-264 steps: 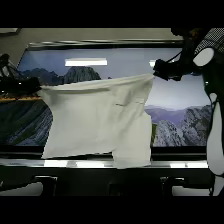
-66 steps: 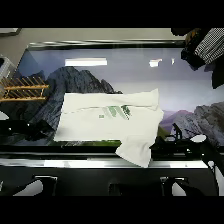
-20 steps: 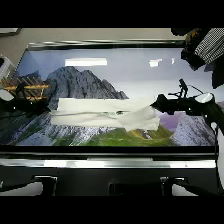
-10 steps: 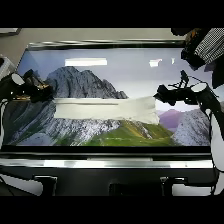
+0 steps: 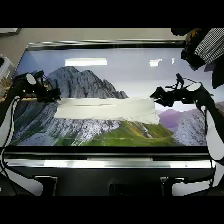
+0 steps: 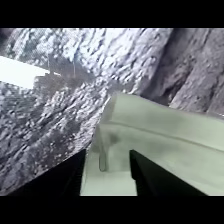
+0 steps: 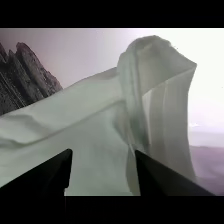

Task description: Fold the clothes and pants, and hang the long-sleeved shirts on hangers.

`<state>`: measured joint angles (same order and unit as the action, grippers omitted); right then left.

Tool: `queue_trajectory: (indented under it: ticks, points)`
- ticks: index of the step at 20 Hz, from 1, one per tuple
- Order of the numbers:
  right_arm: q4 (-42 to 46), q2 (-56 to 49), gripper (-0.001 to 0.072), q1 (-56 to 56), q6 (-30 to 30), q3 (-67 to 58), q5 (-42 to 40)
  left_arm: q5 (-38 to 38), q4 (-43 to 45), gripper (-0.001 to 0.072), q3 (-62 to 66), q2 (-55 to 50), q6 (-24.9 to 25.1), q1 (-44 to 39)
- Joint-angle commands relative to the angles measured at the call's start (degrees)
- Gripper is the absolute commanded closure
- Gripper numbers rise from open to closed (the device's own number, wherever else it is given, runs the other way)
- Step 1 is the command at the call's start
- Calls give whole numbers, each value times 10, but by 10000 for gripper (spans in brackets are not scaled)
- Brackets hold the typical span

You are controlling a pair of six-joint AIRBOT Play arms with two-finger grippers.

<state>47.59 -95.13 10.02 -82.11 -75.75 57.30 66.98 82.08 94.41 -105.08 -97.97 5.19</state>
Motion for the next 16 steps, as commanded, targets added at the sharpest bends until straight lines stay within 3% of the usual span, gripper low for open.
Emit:
queue_trajectory:
  ticks: [1, 3, 5, 9, 16]
  points:
    - [18, 13, 195, 59, 3, -21, 83, 39, 31, 294, 47, 12, 0, -1]
    - [17, 11, 165, 95, 16, -21, 111, 62, 42, 293, 79, 28, 0, -2]
    - [12, -7, 54, 104, 35, -21, 132, 64, 41, 293, 92, 50, -1, -3]
    - [-9, -54, 54, 98, 54, -21, 163, 71, 41, 293, 93, 77, 0, -3]
    - [-37, -99, 55, 61, 75, -21, 143, 76, 41, 294, 93, 76, 0, -3]
